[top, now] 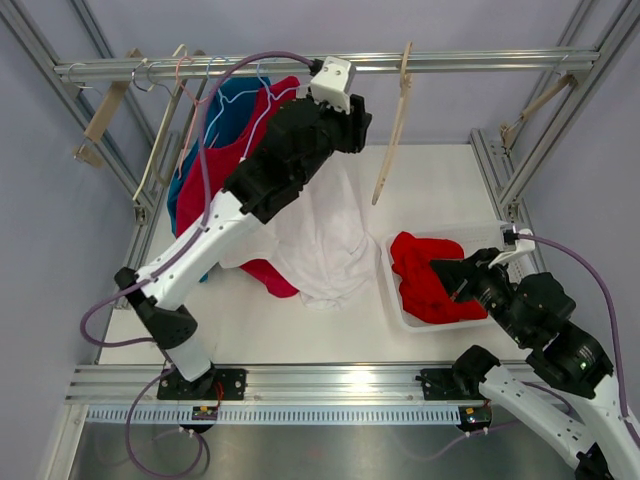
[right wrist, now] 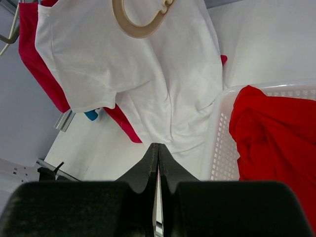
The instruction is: Remove the t-shirt from the hanger
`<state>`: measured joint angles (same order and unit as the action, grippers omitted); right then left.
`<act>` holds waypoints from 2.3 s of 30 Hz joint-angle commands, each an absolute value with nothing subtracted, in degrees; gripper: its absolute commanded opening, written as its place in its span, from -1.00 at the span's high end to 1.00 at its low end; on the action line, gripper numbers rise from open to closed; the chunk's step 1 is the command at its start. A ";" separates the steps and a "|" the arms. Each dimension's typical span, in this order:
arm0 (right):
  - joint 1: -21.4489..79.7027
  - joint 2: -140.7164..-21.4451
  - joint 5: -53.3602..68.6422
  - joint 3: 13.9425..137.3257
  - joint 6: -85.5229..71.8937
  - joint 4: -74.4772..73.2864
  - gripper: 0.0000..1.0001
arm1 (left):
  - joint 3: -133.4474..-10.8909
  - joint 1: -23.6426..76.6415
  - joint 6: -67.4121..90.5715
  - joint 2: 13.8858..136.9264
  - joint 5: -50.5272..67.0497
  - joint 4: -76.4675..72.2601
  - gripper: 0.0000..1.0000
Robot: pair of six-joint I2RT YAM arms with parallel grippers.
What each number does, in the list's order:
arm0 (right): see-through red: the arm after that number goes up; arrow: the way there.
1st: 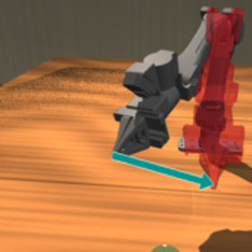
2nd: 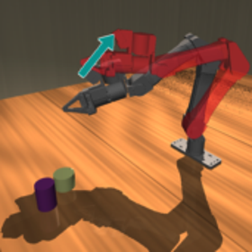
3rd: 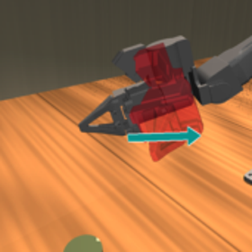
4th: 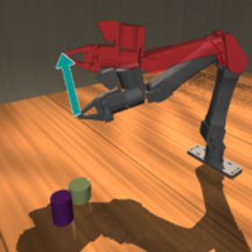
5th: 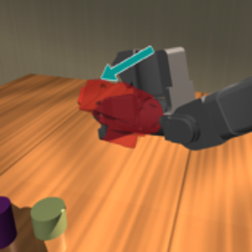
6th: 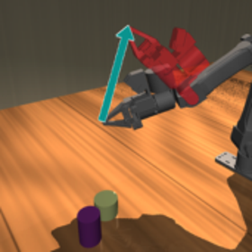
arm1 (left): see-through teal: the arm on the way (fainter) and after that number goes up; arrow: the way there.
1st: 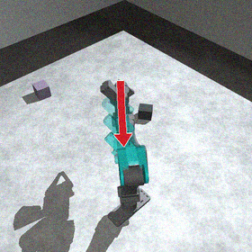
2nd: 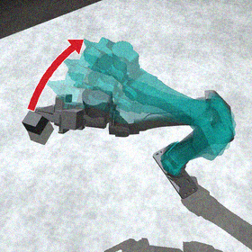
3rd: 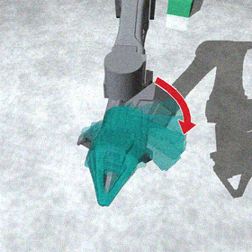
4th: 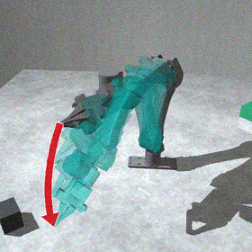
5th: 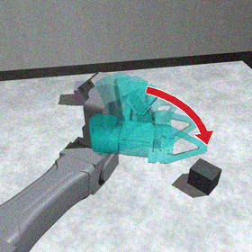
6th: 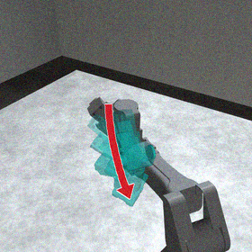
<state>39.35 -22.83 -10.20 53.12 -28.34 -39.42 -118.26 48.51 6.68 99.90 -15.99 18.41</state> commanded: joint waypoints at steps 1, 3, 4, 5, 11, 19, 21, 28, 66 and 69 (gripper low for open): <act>39.29 -23.82 -7.03 53.88 -28.04 -35.69 0.84 | -115.14 48.25 3.00 92.65 -19.06 17.92 0.03; 39.29 -23.91 -6.51 53.53 -28.04 -34.81 0.84 | -111.90 46.94 2.11 90.28 -20.91 19.77 0.03; 39.29 -23.99 -6.42 53.18 -28.04 -34.11 0.84 | -110.67 46.15 2.63 87.74 -20.83 20.21 0.03; 39.29 -24.26 -5.89 53.09 -28.04 -33.75 0.84 | -109.35 45.19 3.94 86.50 -20.48 21.26 0.02; 39.29 -24.44 -4.66 51.77 -28.74 -32.08 0.84 | -101.96 32.20 8.95 80.16 -16.45 23.64 -0.06; 39.29 -24.61 -3.25 50.45 -29.44 -31.38 0.83 | -97.47 21.89 9.41 79.36 -5.38 23.82 -0.23; 39.29 -24.87 -2.64 50.54 -29.44 -31.38 0.82 | -97.73 21.36 8.35 80.41 -4.14 23.91 -0.24; 39.29 -25.14 -2.55 50.36 -29.79 -31.46 0.80 | -97.30 21.27 8.26 81.47 -2.29 23.82 -0.15; 40.51 -35.24 14.59 55.54 -32.78 -19.69 0.25 | -95.62 25.40 15.03 71.02 5.09 21.36 1.00; 43.41 -37.78 12.67 58.00 -31.39 -18.46 0.08 | -95.45 25.84 15.64 69.44 6.24 21.01 1.00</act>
<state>40.91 -36.14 9.72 54.04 -32.77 -23.35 -94.48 23.97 14.50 74.17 0.80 25.06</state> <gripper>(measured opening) 0.437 0.027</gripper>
